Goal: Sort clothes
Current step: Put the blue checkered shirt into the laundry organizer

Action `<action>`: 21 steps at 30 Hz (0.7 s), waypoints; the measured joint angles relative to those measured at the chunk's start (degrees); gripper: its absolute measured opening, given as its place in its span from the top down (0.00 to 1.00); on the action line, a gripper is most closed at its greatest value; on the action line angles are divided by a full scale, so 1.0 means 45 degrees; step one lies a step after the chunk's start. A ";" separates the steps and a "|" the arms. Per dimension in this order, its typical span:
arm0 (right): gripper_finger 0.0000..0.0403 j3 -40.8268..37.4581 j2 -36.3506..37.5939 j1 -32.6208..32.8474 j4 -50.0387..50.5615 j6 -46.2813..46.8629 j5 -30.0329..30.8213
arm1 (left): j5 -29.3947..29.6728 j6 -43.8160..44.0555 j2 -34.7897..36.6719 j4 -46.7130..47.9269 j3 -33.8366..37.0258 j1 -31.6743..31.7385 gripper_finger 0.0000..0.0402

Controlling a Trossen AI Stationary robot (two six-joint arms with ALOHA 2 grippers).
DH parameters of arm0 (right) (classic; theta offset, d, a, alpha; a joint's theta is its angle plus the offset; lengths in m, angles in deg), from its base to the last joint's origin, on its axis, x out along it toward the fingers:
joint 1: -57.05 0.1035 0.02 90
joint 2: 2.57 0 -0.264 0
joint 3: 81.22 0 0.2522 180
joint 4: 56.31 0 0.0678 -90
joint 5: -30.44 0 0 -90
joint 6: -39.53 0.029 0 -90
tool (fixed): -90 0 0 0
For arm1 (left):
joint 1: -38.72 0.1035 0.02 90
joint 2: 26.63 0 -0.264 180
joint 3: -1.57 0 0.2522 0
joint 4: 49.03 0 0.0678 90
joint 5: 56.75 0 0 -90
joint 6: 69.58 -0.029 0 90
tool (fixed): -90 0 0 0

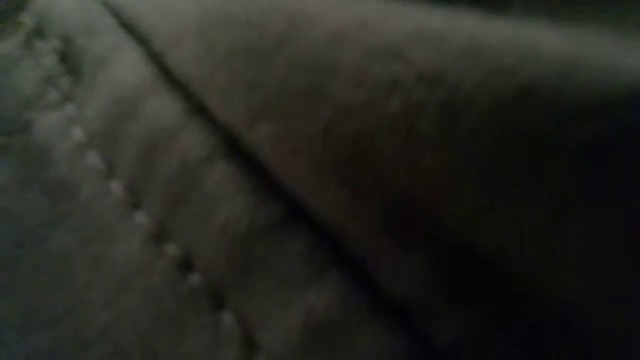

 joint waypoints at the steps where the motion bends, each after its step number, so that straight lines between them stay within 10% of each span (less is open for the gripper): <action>1: 0.26 0.0002 0.0002 0.0002 -0.0009 -0.0007 0.0083 | 0.0300 -0.0182 0.0000 0.0021 -0.0148 -0.0007 0.45; 7: 0.28 0.0012 0.0016 -0.0003 -0.0361 -0.0089 0.0445 | 0.0971 -0.0605 0.0048 0.0413 -0.1021 0.0066 0.94; 21: 0.33 0.0021 0.0443 -0.0003 -0.3137 -0.2596 0.2303 | 0.0907 -0.0555 0.3319 -0.0058 -0.0906 -0.0063 1.00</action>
